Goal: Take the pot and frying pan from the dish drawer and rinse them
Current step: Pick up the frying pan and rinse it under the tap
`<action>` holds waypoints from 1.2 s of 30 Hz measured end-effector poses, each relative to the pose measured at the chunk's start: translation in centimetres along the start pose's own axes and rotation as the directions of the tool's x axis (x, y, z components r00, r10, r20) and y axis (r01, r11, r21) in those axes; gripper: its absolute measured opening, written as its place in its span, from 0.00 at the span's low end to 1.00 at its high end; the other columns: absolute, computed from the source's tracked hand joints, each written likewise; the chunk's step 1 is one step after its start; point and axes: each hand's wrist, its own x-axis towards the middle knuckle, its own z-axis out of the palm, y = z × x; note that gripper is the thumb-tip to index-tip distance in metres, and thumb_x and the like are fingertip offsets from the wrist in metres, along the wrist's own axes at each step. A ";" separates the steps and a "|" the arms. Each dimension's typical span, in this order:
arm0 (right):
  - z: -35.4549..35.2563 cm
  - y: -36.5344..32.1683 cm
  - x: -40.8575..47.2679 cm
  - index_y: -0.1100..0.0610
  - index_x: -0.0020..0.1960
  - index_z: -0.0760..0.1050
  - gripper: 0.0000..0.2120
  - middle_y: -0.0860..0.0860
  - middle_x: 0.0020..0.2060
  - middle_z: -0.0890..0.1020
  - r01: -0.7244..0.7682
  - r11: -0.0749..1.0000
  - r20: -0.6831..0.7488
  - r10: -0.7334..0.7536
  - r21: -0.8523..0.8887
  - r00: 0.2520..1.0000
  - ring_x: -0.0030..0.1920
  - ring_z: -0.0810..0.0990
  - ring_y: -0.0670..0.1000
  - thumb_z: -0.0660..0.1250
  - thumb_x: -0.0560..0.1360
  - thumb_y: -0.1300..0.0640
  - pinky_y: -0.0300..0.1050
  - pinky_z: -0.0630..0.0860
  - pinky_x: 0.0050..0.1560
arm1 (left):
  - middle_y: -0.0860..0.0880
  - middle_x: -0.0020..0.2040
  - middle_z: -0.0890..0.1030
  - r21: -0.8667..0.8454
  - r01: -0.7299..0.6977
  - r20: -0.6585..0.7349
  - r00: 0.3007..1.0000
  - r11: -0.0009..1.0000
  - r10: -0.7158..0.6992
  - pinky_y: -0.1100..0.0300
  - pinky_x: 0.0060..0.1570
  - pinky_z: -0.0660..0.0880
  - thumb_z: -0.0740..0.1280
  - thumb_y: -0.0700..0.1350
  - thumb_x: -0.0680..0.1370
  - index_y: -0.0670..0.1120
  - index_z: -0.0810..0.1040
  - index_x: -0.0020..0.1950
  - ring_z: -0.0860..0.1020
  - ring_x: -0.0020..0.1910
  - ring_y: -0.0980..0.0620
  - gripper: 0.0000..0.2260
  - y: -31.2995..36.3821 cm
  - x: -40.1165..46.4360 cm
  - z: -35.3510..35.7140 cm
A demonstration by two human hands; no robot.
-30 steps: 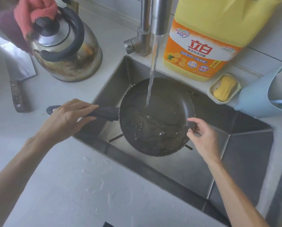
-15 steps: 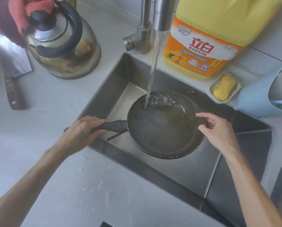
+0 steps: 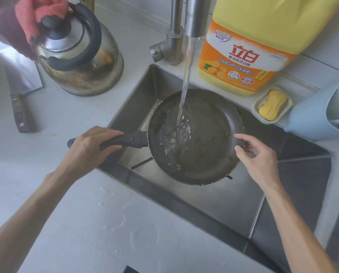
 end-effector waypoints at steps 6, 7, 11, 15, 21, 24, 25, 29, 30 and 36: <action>1.5 0.9 -0.2 0.38 0.52 0.76 0.19 0.40 0.49 0.82 -0.058 0.996 0.092 0.051 0.070 0.994 0.47 0.80 0.40 0.66 0.74 0.63 0.29 0.73 0.52 | 0.49 0.49 0.83 0.137 -0.166 -0.010 0.986 0.977 0.169 0.47 0.36 0.77 0.65 0.50 0.75 0.45 0.81 0.58 0.79 0.46 0.44 0.15 0.7 0.7 -2.9; 1.8 1.2 -0.4 0.39 0.54 0.76 0.18 0.42 0.50 0.82 -0.069 0.995 0.110 0.061 0.069 0.992 0.48 0.80 0.39 0.66 0.75 0.63 0.29 0.73 0.53 | 0.48 0.49 0.83 0.166 -0.189 -0.001 0.981 0.968 0.191 0.49 0.36 0.76 0.64 0.50 0.76 0.45 0.81 0.58 0.79 0.46 0.44 0.15 0.9 0.9 -3.3; 2.2 1.8 -0.9 0.47 0.57 0.77 0.17 0.38 0.50 0.81 -0.103 0.992 0.112 0.094 0.073 0.989 0.45 0.79 0.32 0.65 0.75 0.66 0.26 0.73 0.52 | 0.50 0.48 0.83 0.186 -0.205 0.023 0.979 0.961 0.205 0.54 0.36 0.74 0.63 0.51 0.75 0.46 0.82 0.57 0.78 0.45 0.46 0.15 1.4 1.4 -4.0; 1.4 1.3 -1.0 0.41 0.54 0.77 0.19 0.42 0.49 0.82 -0.125 0.992 0.084 0.121 0.036 0.989 0.48 0.80 0.40 0.63 0.75 0.64 0.34 0.73 0.55 | 0.50 0.49 0.83 0.106 -0.150 0.047 0.988 0.983 0.145 0.50 0.37 0.76 0.67 0.48 0.73 0.45 0.81 0.57 0.79 0.46 0.46 0.15 1.2 0.7 -2.6; -0.7 0.0 -0.7 0.48 0.60 0.78 0.18 0.53 0.44 0.83 -0.099 0.977 0.035 0.108 -0.189 0.994 0.47 0.81 0.53 0.61 0.74 0.63 0.42 0.73 0.51 | 0.54 0.52 0.82 0.076 -0.082 0.091 0.993 0.994 0.075 0.57 0.36 0.71 0.72 0.43 0.73 0.50 0.79 0.59 0.75 0.48 0.54 0.14 1.4 -0.8 0.0; -1.4 -0.3 -0.7 0.49 0.61 0.77 0.18 0.55 0.44 0.83 -0.058 0.970 0.028 0.067 -0.236 0.997 0.46 0.81 0.55 0.61 0.74 0.63 0.47 0.74 0.54 | 0.56 0.52 0.81 0.029 -0.033 0.141 0.990 0.999 0.028 0.51 0.40 0.76 0.71 0.43 0.74 0.53 0.77 0.59 0.78 0.49 0.51 0.15 1.1 -1.2 1.3; -1.5 -0.5 -0.6 0.50 0.61 0.77 0.18 0.55 0.43 0.83 -0.030 0.968 0.016 0.035 -0.250 0.999 0.46 0.81 0.55 0.61 0.74 0.64 0.48 0.74 0.55 | 0.56 0.52 0.81 0.019 -0.010 0.153 0.988 1.000 0.007 0.51 0.42 0.76 0.71 0.44 0.74 0.54 0.77 0.59 0.78 0.49 0.51 0.15 1.1 -1.2 1.7; -1.9 -1.2 -0.2 0.52 0.61 0.77 0.18 0.51 0.42 0.81 0.073 0.959 -0.023 -0.082 -0.274 0.996 0.44 0.79 0.51 0.61 0.75 0.65 0.38 0.71 0.51 | 0.54 0.51 0.81 -0.025 0.055 0.138 0.989 0.998 -0.051 0.55 0.46 0.74 0.72 0.43 0.73 0.51 0.78 0.59 0.78 0.49 0.49 0.16 1.2 -1.4 2.5; -2.0 -1.2 -0.1 0.53 0.61 0.77 0.18 0.50 0.43 0.81 0.096 0.956 -0.041 -0.111 -0.278 0.993 0.44 0.78 0.48 0.61 0.75 0.65 0.33 0.69 0.50 | 0.53 0.51 0.81 -0.028 0.068 0.127 0.990 0.997 -0.064 0.55 0.46 0.74 0.72 0.43 0.73 0.50 0.78 0.59 0.78 0.49 0.50 0.16 1.4 -1.3 2.5; -1.3 -1.2 -0.1 0.52 0.61 0.77 0.17 0.47 0.47 0.81 0.161 0.955 -0.091 -0.188 -0.248 0.978 0.44 0.76 0.42 0.62 0.75 0.65 0.21 0.65 0.48 | 0.55 0.52 0.80 0.015 0.136 0.084 0.987 0.991 -0.137 0.55 0.45 0.73 0.72 0.43 0.73 0.52 0.78 0.58 0.76 0.49 0.51 0.15 1.3 -1.2 1.5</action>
